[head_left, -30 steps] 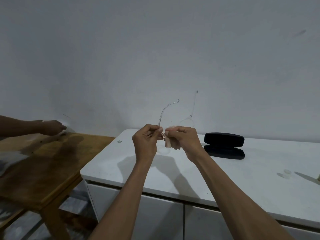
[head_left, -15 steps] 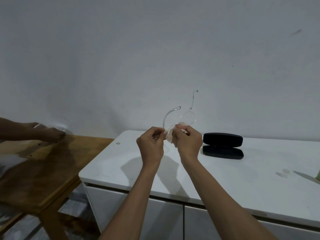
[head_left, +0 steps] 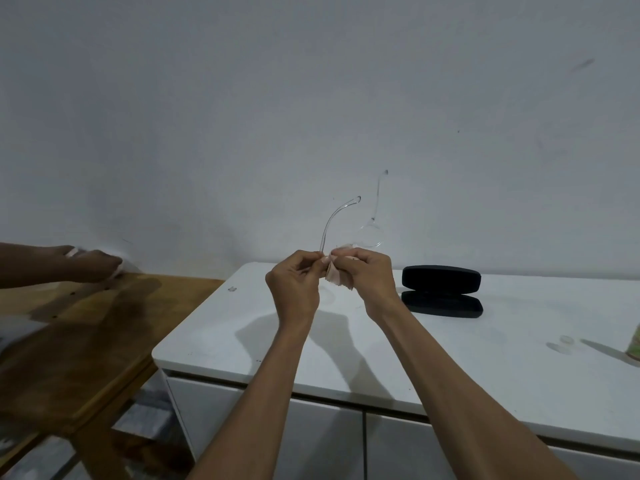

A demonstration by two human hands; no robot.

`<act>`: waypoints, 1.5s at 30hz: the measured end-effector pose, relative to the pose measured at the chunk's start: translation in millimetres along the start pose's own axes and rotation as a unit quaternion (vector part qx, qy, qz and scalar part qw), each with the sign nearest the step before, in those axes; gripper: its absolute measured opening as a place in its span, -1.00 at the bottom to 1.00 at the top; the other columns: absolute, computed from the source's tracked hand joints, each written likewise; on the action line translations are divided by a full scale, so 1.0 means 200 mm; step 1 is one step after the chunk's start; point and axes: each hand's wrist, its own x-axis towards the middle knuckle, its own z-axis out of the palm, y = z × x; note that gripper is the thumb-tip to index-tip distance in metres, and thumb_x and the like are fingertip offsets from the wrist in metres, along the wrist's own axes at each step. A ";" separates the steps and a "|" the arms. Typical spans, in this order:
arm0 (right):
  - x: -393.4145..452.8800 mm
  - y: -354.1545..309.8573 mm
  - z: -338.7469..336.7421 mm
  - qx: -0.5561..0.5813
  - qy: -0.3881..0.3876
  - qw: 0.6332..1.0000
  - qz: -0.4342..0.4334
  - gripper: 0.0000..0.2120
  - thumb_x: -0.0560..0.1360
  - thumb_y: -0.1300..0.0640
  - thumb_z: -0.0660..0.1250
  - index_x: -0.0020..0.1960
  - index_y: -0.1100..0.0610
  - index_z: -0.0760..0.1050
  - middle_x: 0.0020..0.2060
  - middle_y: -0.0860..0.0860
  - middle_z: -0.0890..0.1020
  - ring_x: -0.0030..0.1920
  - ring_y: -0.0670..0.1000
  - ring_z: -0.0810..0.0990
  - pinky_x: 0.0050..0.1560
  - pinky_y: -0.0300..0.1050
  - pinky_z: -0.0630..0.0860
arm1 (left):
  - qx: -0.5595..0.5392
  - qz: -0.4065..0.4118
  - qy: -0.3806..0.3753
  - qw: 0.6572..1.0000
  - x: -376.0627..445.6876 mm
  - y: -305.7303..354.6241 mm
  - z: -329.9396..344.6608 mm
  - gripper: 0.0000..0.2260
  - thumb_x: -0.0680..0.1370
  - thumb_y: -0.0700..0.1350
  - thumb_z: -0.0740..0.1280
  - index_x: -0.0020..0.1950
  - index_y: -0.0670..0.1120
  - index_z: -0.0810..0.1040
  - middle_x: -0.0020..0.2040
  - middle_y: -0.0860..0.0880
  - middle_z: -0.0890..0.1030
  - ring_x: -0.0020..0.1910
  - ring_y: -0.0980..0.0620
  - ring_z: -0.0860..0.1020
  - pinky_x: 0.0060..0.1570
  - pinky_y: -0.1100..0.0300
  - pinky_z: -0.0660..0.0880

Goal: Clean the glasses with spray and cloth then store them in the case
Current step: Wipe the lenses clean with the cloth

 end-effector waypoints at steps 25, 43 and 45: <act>-0.03 0.07 -0.11 -0.136 0.075 0.986 -0.057 -0.90 0.44 0.28 0.45 -0.17 0.16 0.73 -0.33 0.05 0.74 -0.38 0.02 0.67 -0.43 -0.26 0.47 | 0.016 -0.024 0.006 1.000 0.06 -0.11 -0.03 -0.92 0.44 -0.35 0.51 -0.19 -0.20 0.69 -0.37 -0.05 0.67 -0.33 -0.03 0.68 -0.11 -0.10 0.67; 0.04 0.17 -0.50 -0.121 0.120 0.985 0.020 -0.87 0.43 0.28 0.48 -0.14 0.05 0.70 -0.26 -0.06 0.76 -0.14 0.04 0.74 -0.27 -0.10 0.52 | 0.229 0.052 -0.019 0.972 0.03 -0.49 -0.36 -0.85 0.38 -0.47 0.50 -0.16 -0.27 0.68 -0.17 -0.14 0.71 -0.21 -0.06 0.66 -0.06 0.16 0.61; 0.05 0.18 -0.51 -0.115 0.113 0.987 0.021 -0.83 0.40 0.24 0.48 -0.06 0.03 0.68 -0.17 0.04 0.78 -0.05 0.14 0.76 -0.18 0.07 0.61 | 0.250 0.066 -0.037 0.965 0.02 -0.51 -0.39 -0.85 0.38 -0.48 0.48 -0.15 -0.28 0.68 -0.16 -0.15 0.71 -0.20 -0.09 0.67 -0.08 0.07 0.61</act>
